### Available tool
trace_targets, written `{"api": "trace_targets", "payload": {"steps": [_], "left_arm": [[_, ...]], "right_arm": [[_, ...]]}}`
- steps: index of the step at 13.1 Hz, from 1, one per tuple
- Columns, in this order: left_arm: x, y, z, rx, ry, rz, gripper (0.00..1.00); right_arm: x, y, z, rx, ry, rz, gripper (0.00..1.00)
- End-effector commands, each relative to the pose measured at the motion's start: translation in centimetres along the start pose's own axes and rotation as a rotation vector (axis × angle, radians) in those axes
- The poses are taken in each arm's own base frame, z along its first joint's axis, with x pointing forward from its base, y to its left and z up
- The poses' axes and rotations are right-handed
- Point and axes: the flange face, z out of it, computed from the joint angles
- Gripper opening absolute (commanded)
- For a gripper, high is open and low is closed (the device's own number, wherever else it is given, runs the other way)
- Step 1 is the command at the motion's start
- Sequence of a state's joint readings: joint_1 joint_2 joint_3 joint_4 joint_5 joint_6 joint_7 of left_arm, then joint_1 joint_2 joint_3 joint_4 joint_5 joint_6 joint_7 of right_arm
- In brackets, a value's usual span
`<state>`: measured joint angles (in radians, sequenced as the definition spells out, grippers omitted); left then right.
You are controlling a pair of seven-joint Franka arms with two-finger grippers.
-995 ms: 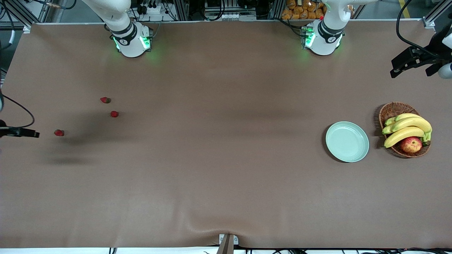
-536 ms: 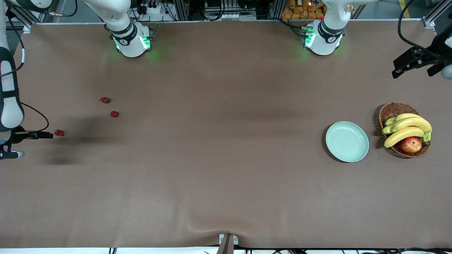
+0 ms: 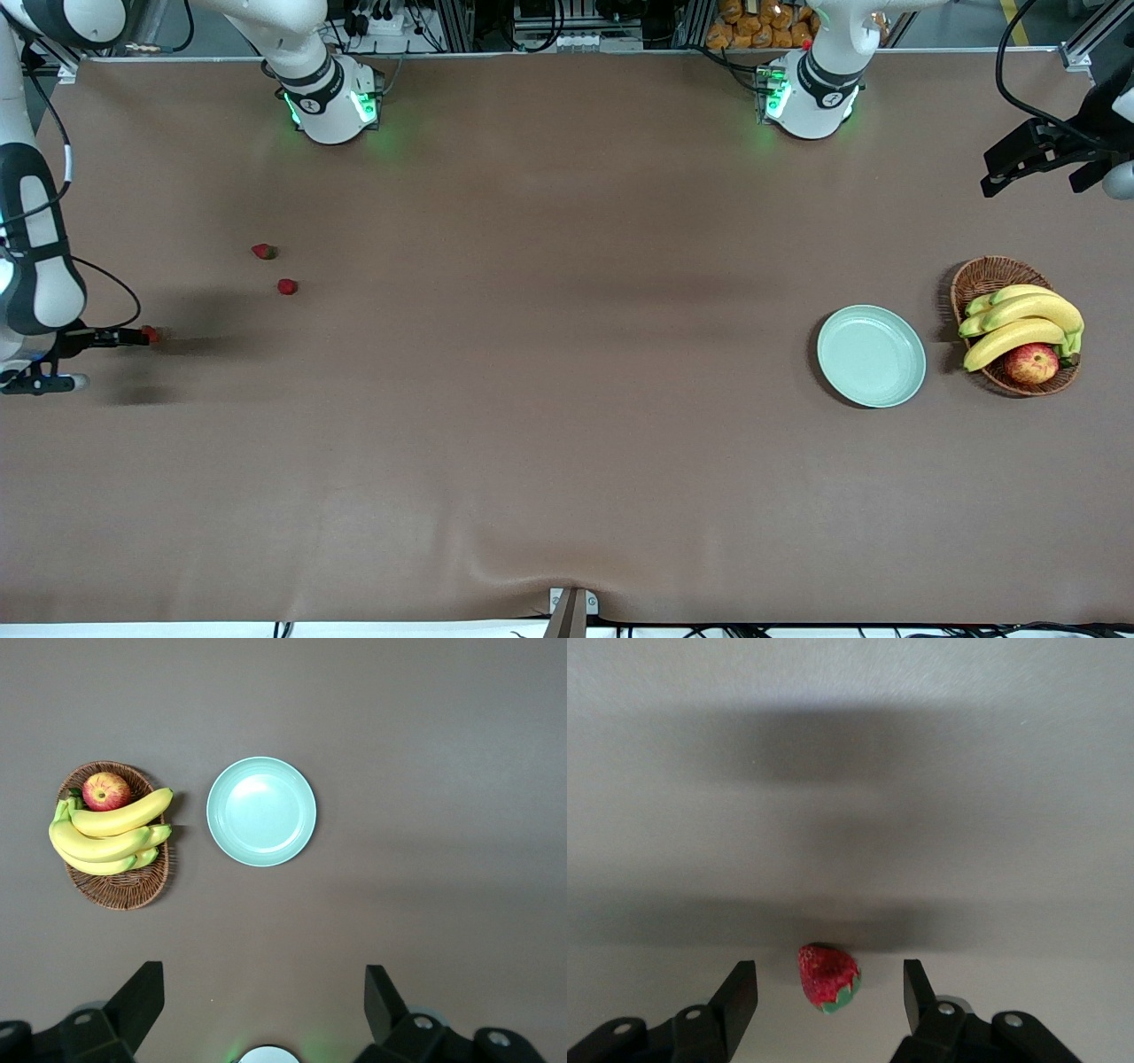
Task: Collect all strawberries into plate
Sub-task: 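Close the right gripper on the strawberry and lift it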
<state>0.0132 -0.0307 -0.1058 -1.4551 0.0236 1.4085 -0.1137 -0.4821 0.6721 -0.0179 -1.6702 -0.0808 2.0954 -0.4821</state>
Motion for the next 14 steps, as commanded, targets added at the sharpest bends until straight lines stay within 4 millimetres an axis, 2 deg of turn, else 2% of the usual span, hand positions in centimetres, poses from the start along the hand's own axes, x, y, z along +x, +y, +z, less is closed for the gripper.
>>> {"api": "trace_targets", "payload": {"steps": [1,3,4,5,6,7,8,9,11,13,14], "left_arm": [[-0.2,0.2,-0.1,0.003,0.006,0.007,1.0],[-0.1,0.1,0.0,0.003,0.002,0.007,1.0],[-0.1,0.1,0.1,0.003,0.001,0.007,1.0],[0.0,0.2,0.2,0.003,-0.001,0.008,1.0],[0.0,0.2,0.1,0.003,0.001,0.008,1.0],[0.0,0.2,0.1,0.001,0.001,0.01,1.0],[0.0,0.2,0.1,0.001,0.002,0.012,1.0],[0.0,0.2,0.1,-0.001,0.002,0.012,1.0],[0.0,0.2,0.1,0.0,-0.001,0.01,1.0],[0.0,0.2,0.1,0.0,0.001,0.015,1.0],[0.0,0.1,0.1,0.0,0.001,0.012,1.0]], "right_arm": [[-0.8,-0.6,1.9,-0.006,-0.004,-0.034,0.72],[-1.0,-0.6,2.2,-0.001,-0.011,-0.042,0.71],[-1.2,-0.8,2.6,0.002,-0.019,-0.051,0.6],[-1.2,-0.9,2.6,0.003,-0.021,-0.056,0.37],[-1.1,-0.9,2.4,0.0,-0.017,-0.057,0.18],[-1.0,-1.0,2.4,0.0,-0.017,-0.059,0.06],[-1.0,-1.0,2.2,-0.002,-0.014,-0.058,0.0],[-0.9,-1.1,1.9,-0.002,-0.016,-0.054,0.0],[0.2,-2.4,0.4,-0.013,-0.002,-0.064,0.0],[1.6,-4.5,-3.6,-0.011,-0.022,-0.049,0.0],[2.7,-6.3,-5.1,-0.012,-0.035,-0.039,0.0]]}}
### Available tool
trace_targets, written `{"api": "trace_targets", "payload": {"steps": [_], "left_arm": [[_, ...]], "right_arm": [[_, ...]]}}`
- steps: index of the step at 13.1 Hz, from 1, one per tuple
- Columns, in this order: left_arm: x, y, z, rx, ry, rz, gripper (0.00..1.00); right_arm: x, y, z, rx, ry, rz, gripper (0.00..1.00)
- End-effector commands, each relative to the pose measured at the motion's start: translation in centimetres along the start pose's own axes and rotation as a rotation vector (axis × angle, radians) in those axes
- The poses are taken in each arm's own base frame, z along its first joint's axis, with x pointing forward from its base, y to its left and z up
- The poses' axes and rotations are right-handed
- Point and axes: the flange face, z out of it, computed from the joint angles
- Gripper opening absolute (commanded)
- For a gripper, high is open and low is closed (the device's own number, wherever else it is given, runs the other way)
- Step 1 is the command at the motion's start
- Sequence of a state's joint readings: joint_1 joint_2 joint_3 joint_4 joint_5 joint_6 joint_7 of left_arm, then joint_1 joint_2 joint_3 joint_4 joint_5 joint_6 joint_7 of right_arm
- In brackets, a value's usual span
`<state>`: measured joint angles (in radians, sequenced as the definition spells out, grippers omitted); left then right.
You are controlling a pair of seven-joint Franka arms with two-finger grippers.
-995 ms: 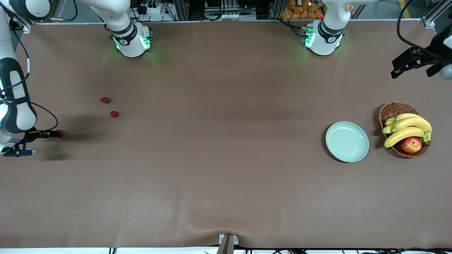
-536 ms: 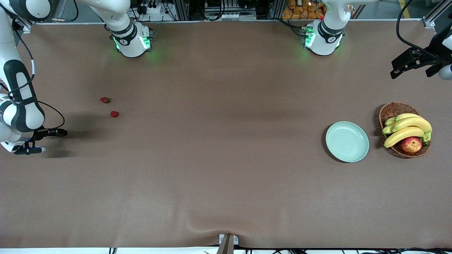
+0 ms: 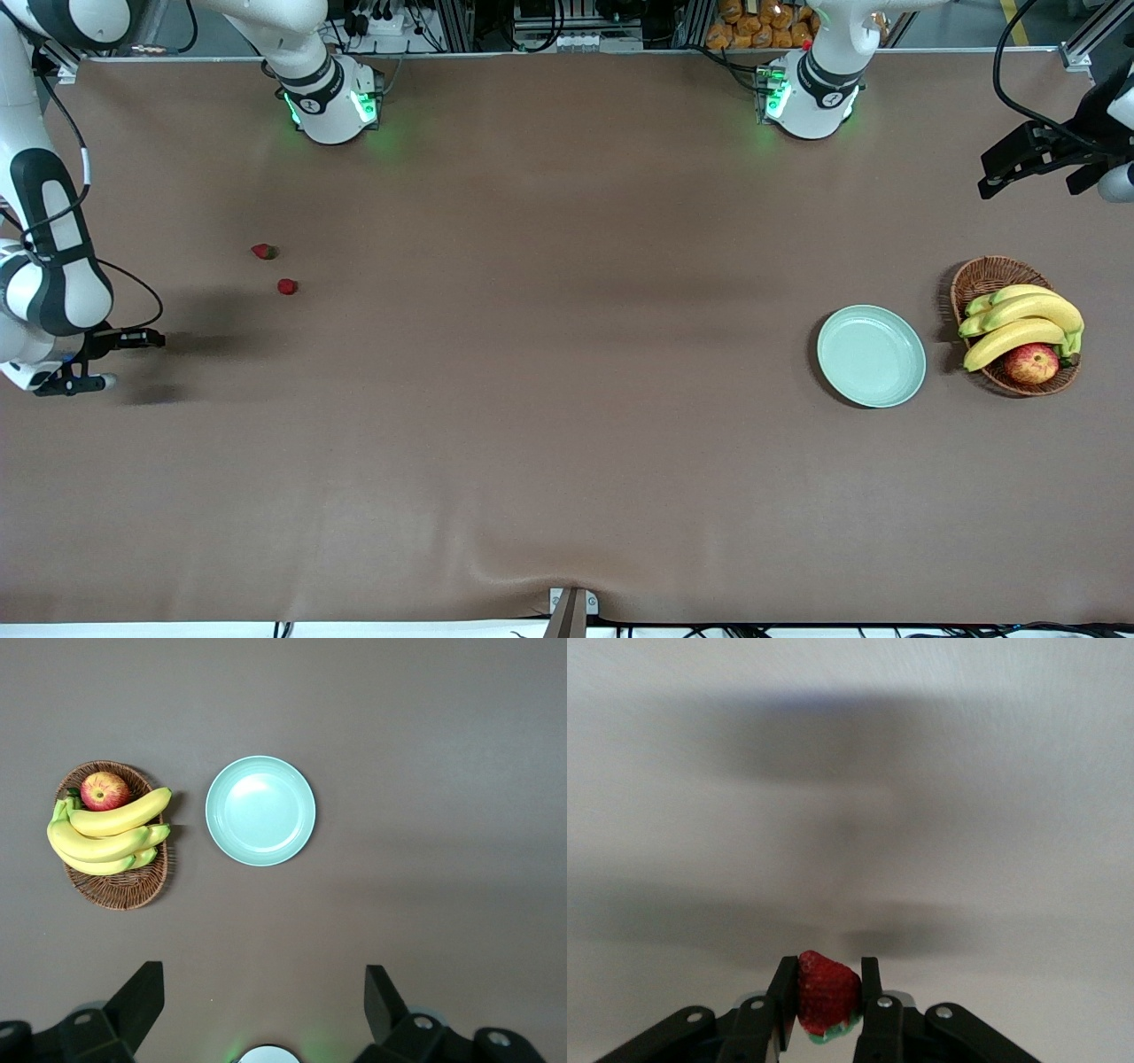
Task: Collect all strawberries into plate
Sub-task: 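Close the right gripper on the strawberry and lift it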
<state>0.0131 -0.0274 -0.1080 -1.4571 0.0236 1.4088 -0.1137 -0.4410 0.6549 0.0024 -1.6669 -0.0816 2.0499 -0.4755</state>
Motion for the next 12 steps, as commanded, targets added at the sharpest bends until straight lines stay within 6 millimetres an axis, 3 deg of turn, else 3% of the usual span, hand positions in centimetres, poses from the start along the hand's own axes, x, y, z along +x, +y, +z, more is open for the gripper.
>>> {"api": "trace_targets", "payload": {"steps": [1,7,12], "left_arm": [[-0.1,-0.1,-0.2,0.001,0.006,0.011,1.0],[-0.1,-0.2,0.0,0.0,0.001,0.01,1.0],[0.2,0.5,0.9,0.002,-0.017,0.022,1.0]], "right_arm": [[2.8,-5.0,-5.1,-0.021,0.0,0.034,0.0],[9.6,-21.0,-9.9,0.1,0.116,0.262,0.0],[12.4,-37.0,-10.2,0.254,0.111,0.511,0.0]]}}
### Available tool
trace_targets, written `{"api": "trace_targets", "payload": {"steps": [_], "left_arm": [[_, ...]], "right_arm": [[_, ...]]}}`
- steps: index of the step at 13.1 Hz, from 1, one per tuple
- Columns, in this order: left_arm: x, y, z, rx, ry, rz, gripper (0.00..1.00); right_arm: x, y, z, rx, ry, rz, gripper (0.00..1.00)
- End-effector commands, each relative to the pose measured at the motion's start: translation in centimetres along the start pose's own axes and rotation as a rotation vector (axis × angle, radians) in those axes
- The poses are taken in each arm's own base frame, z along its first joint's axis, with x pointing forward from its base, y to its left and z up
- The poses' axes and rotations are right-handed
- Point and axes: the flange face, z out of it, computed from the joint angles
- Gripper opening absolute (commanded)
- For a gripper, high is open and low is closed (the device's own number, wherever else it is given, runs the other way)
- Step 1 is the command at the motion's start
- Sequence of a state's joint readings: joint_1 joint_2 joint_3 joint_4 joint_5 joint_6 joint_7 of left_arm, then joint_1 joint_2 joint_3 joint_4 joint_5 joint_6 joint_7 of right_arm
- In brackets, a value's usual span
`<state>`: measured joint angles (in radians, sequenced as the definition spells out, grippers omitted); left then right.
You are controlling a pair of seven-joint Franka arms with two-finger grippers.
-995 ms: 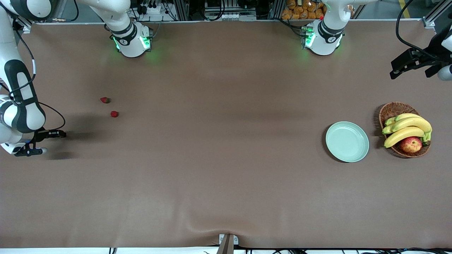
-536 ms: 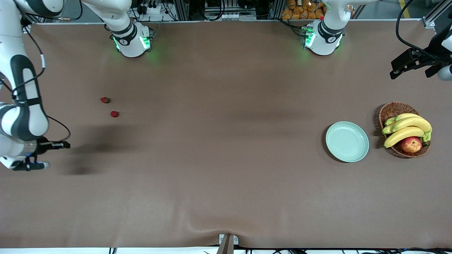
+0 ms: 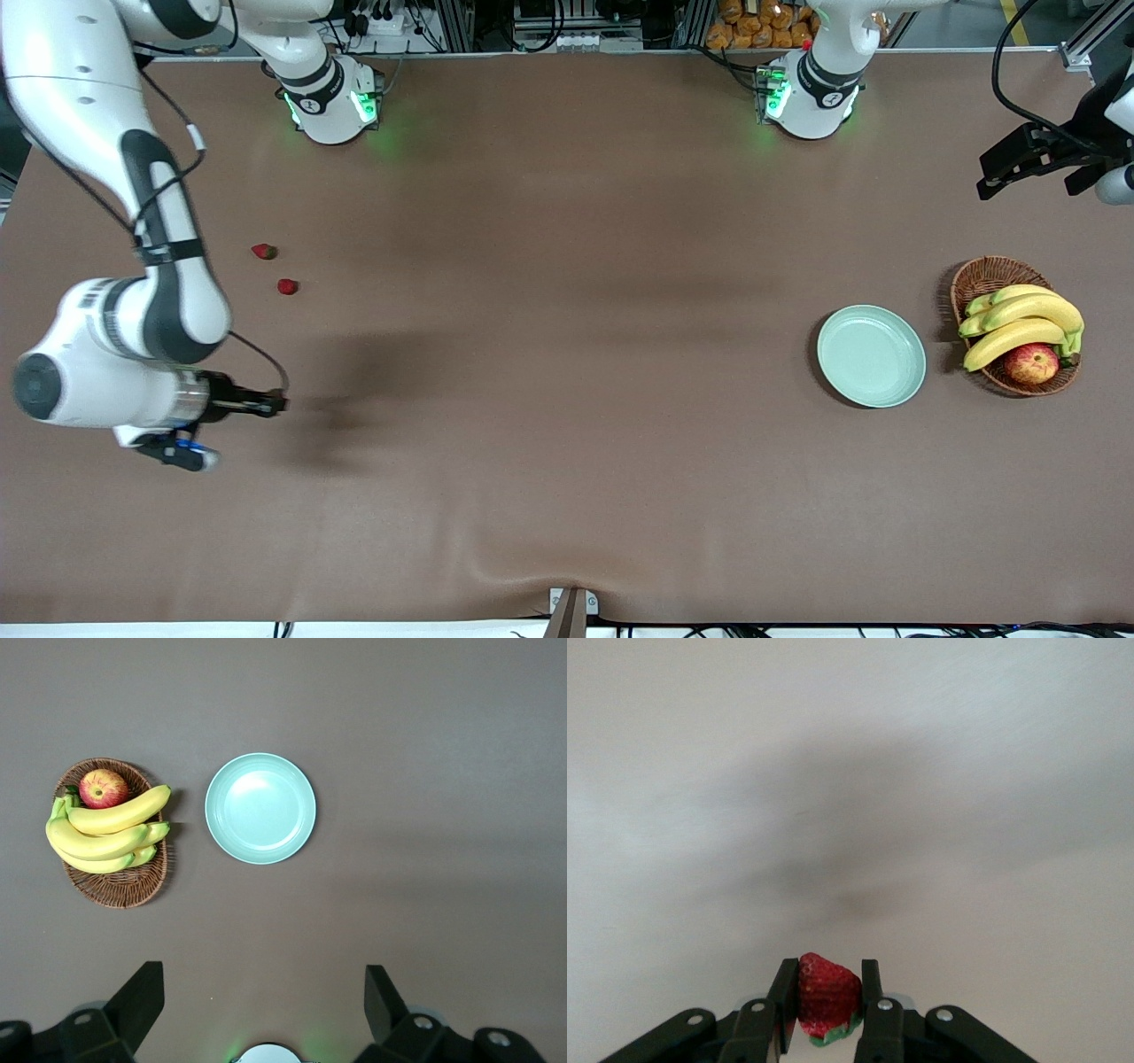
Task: Collect all strawberries into plate
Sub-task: 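Carry the strawberry to mid-table with the right gripper while the left gripper approaches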
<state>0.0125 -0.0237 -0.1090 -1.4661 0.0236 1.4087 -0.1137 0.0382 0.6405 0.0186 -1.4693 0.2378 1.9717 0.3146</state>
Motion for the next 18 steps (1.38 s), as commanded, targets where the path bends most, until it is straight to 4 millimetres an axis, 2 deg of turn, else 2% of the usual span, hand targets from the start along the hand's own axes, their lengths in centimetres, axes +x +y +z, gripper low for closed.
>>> {"api": "trace_targets", "payload": {"steps": [1,2,4,7,8,11,14,18], "left_arm": [[0.2,0.5,0.3,0.001,-0.004,0.022,1.0],[0.1,0.6,0.6,0.002,-0.012,0.023,1.0],[0.1,1.1,1.3,0.003,-0.025,0.033,1.0],[0.0,2.3,1.8,0.006,-0.035,0.046,1.0],[0.0,2.4,2.3,0.009,-0.044,0.047,1.0],[-0.5,3.4,3.5,0.016,-0.069,0.063,1.0],[-0.8,3.3,4.4,0.021,-0.09,0.06,1.0],[-0.7,3.4,6.4,0.025,-0.11,0.06,1.0]], "right_arm": [[-1.1,-6.3,0.9,0.116,0.008,0.133,0.0],[-1.7,-8.2,1.2,0.166,0.009,0.177,0.0],[-4.1,-13.7,2.4,0.23,0.018,0.237,0.0],[-8.5,-22.6,5.8,0.274,0.031,0.32,0.0],[-9.7,-25.0,6.8,0.296,0.036,0.354,0.0],[-15.0,-31.6,10.0,0.35,0.031,0.405,0.0],[-20.5,-36.0,12.8,0.401,0.013,0.449,0.0],[-27.1,-39.9,16.7,0.458,0.015,0.494,0.0]]}}
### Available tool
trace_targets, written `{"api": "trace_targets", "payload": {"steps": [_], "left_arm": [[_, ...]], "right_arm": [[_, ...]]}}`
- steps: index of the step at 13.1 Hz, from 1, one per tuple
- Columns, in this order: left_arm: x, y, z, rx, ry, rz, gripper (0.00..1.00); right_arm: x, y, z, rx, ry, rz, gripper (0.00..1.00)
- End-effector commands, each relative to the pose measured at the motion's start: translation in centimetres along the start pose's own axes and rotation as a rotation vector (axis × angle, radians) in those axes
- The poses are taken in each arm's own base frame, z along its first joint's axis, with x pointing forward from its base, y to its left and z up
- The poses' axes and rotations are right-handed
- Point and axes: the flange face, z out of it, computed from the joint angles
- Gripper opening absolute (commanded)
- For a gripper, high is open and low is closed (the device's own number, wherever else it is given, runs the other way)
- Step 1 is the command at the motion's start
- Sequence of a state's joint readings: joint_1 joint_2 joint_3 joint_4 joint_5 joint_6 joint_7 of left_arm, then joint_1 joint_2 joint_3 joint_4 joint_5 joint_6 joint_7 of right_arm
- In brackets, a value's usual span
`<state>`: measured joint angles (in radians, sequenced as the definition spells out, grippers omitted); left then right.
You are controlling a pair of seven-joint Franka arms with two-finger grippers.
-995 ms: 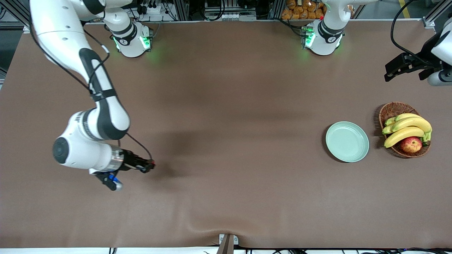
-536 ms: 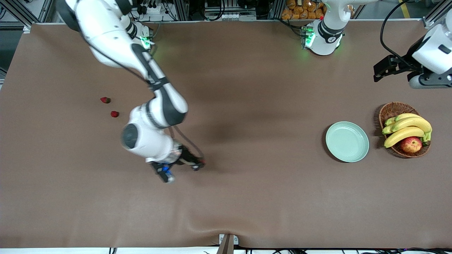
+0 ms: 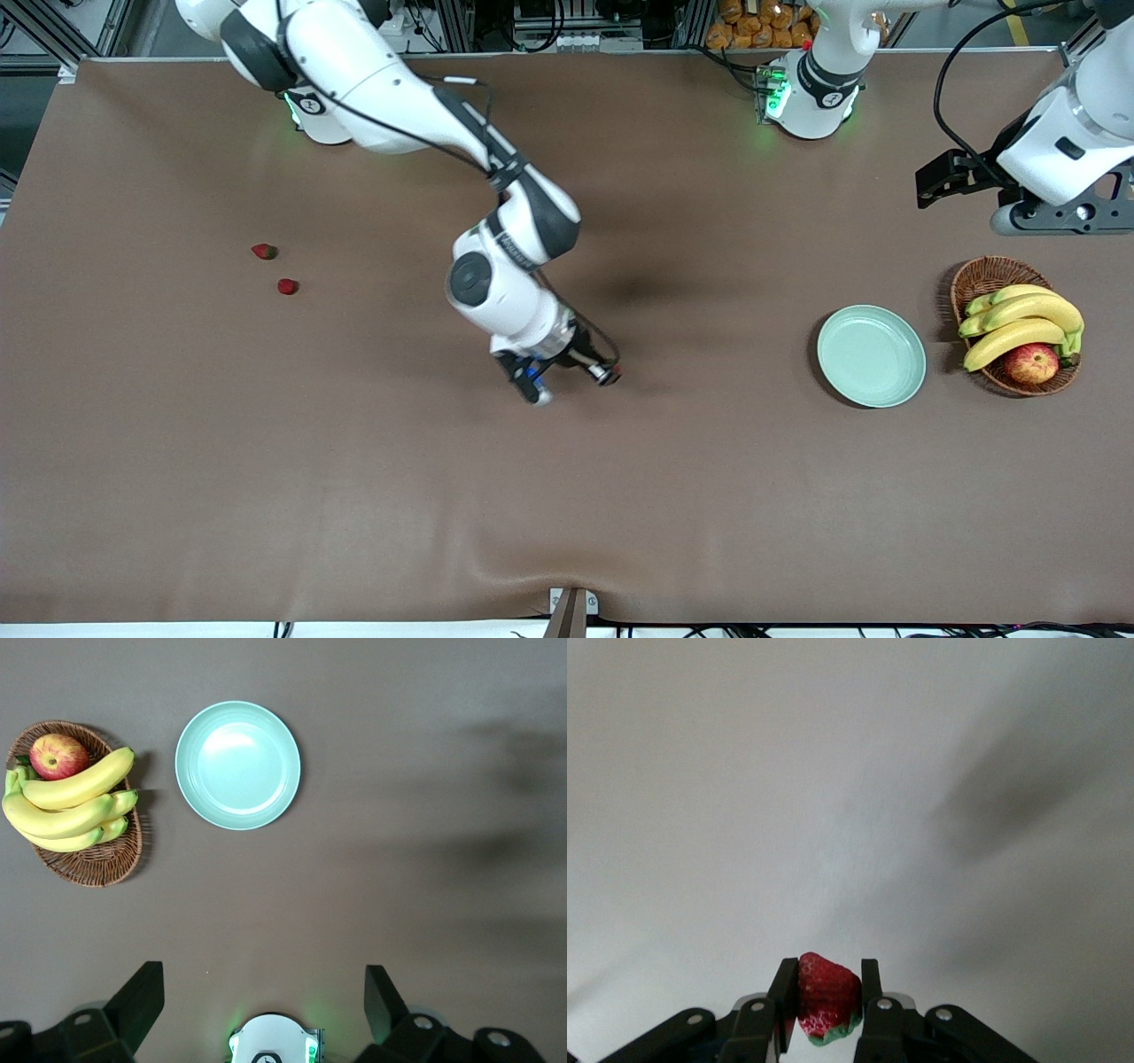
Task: Collect all strawberries into plate
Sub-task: 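Carry the strawberry to mid-table with the right gripper while the left gripper approaches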
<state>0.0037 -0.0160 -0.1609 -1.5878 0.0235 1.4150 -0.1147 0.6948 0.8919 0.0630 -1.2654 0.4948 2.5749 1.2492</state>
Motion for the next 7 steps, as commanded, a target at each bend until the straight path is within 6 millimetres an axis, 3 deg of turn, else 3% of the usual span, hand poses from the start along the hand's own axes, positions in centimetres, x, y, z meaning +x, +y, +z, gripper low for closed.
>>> {"api": "trace_targets", "payload": {"steps": [1,6,7], "left_arm": [[-0.5,0.1,1.3,0.006,0.004,-0.003,1.0],[-0.5,0.1,2.9,0.008,0.011,-0.004,1.0],[-0.3,0.1,3.5,0.008,0.011,-0.004,1.0]], "right_arm": [[-3.1,0.3,2.2,0.029,-0.017,0.037,0.0],[-7.1,2.7,6.5,0.076,-0.007,0.057,0.0],[-7.4,3.0,6.8,0.071,-0.008,0.056,0.12]]}}
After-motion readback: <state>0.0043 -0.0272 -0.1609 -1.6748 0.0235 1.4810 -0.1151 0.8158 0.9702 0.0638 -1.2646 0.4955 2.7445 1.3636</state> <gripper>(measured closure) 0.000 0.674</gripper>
